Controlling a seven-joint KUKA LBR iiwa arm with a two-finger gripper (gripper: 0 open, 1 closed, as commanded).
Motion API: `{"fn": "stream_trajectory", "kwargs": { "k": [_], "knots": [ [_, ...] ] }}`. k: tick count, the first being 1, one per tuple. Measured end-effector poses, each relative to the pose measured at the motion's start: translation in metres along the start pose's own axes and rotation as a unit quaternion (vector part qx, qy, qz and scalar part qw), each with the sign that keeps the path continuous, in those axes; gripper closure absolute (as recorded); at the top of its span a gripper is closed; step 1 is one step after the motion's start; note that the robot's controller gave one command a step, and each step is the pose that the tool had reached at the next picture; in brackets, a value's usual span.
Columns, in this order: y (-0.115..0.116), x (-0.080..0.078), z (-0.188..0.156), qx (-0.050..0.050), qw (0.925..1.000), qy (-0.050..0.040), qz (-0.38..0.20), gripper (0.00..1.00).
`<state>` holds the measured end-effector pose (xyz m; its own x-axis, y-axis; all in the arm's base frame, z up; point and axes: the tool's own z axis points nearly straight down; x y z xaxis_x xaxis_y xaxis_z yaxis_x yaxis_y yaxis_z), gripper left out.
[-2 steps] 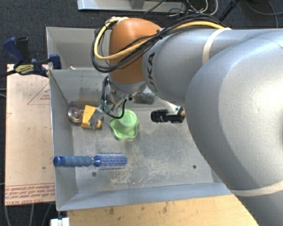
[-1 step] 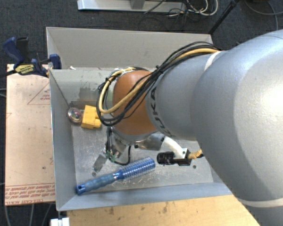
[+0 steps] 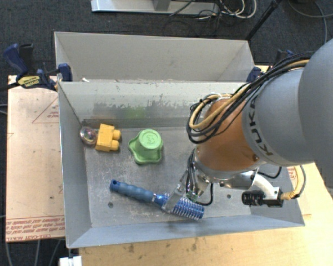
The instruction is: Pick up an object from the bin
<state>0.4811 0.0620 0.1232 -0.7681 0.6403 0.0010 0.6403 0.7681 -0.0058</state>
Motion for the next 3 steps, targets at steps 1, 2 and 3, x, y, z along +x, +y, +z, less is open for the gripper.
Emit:
{"fn": "stream_trajectory", "kwargs": {
  "k": [1,2,3],
  "knots": [
    [0.028,0.021,0.047,-0.001,1.0000,0.0019,-0.006,0.00],
    [0.027,0.019,0.045,-0.002,1.0000,0.0004,-0.004,1.00],
    [0.030,-0.023,-0.093,-0.006,0.9999,-0.0038,-0.013,1.00]
  ]
}}
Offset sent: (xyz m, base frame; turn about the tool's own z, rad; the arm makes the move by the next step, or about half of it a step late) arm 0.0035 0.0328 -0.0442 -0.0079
